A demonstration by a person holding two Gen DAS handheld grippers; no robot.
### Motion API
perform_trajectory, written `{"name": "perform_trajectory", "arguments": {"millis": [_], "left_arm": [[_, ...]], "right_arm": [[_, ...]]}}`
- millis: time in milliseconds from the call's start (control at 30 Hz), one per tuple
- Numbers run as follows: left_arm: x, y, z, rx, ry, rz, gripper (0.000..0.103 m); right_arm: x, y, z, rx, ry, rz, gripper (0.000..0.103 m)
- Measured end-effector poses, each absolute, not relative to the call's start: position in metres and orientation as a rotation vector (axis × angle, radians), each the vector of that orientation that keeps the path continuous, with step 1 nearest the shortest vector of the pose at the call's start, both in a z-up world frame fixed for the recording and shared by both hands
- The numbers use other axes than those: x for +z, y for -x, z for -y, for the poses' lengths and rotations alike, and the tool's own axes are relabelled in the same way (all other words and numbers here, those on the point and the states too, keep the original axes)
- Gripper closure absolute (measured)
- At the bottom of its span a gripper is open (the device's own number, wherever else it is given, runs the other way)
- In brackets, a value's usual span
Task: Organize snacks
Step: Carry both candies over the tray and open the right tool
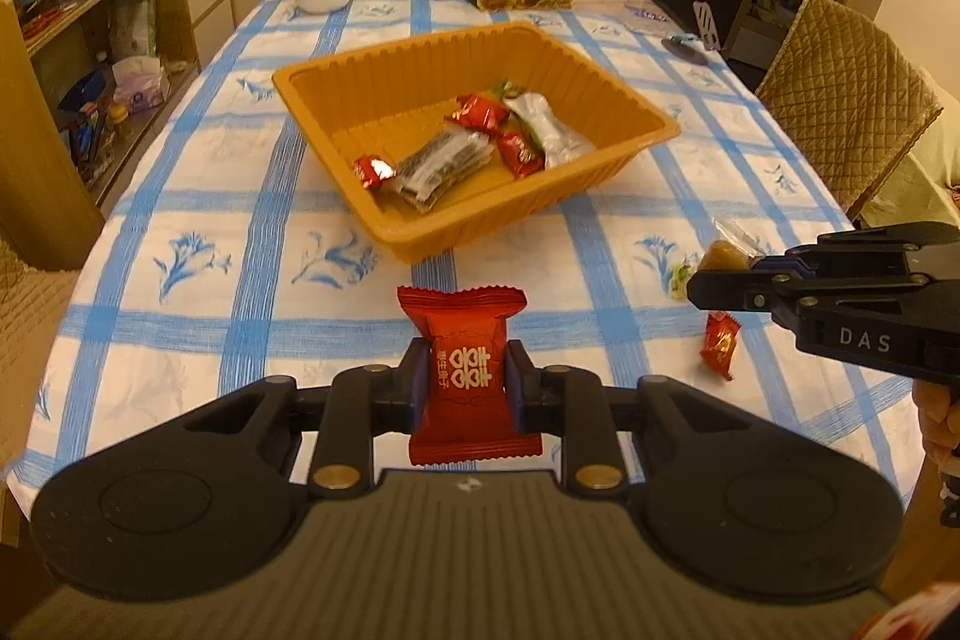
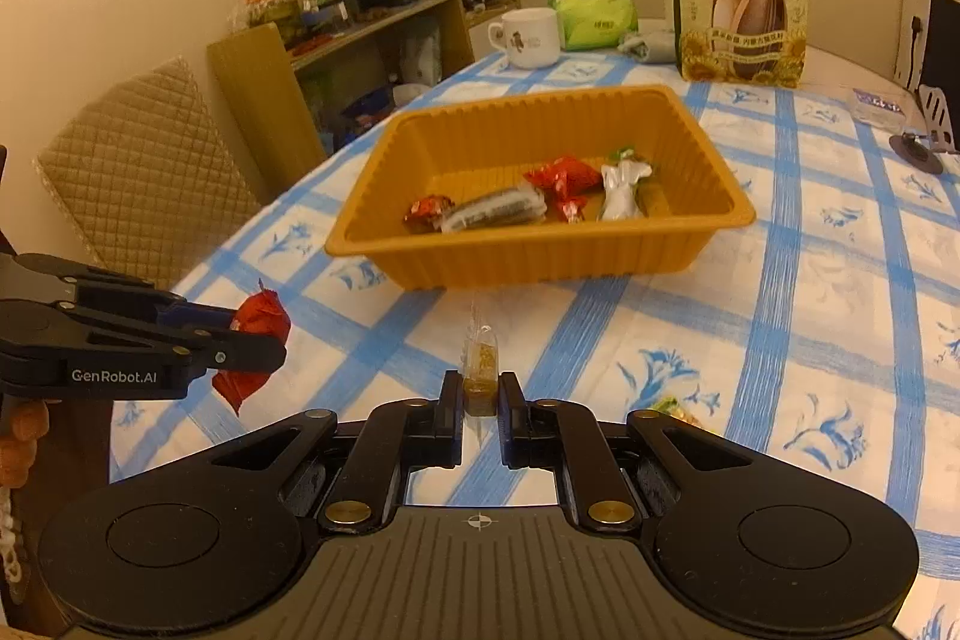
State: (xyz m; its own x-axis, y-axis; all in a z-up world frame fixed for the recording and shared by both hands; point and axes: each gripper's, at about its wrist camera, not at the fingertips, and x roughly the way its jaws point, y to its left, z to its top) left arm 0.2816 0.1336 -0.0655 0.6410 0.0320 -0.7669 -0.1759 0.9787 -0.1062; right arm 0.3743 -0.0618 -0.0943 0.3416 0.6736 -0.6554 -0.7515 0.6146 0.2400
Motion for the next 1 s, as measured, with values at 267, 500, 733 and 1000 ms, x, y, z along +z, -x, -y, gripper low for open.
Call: {"name": "perform_trajectory", "arguments": {"millis": [267,500,733,1000], "left_arm": [[-0.040,-0.299,-0.142,0.102,0.141,-0.802,0.080],[-0.027,-0.327,-0.153,0.090,0.107,-0.766,0.080],[-0.025,-0.363,-0.169,0.088,0.091,-0.757,0.080],[-0.035,-0.390,-0.186,0.081,0.091,-0.779,0.080]], "right_arm": [[-0.065,-0.393,0.062,0.902,0.070,-0.734,0.091],[-0.050,-0.420,0.051,0.874,0.031,-0.705,0.091],[-0.048,-0.449,0.028,0.867,-0.007,-0.727,0.091],[-0.066,-0.472,-0.006,0.877,-0.001,-0.794,0.091]]}}
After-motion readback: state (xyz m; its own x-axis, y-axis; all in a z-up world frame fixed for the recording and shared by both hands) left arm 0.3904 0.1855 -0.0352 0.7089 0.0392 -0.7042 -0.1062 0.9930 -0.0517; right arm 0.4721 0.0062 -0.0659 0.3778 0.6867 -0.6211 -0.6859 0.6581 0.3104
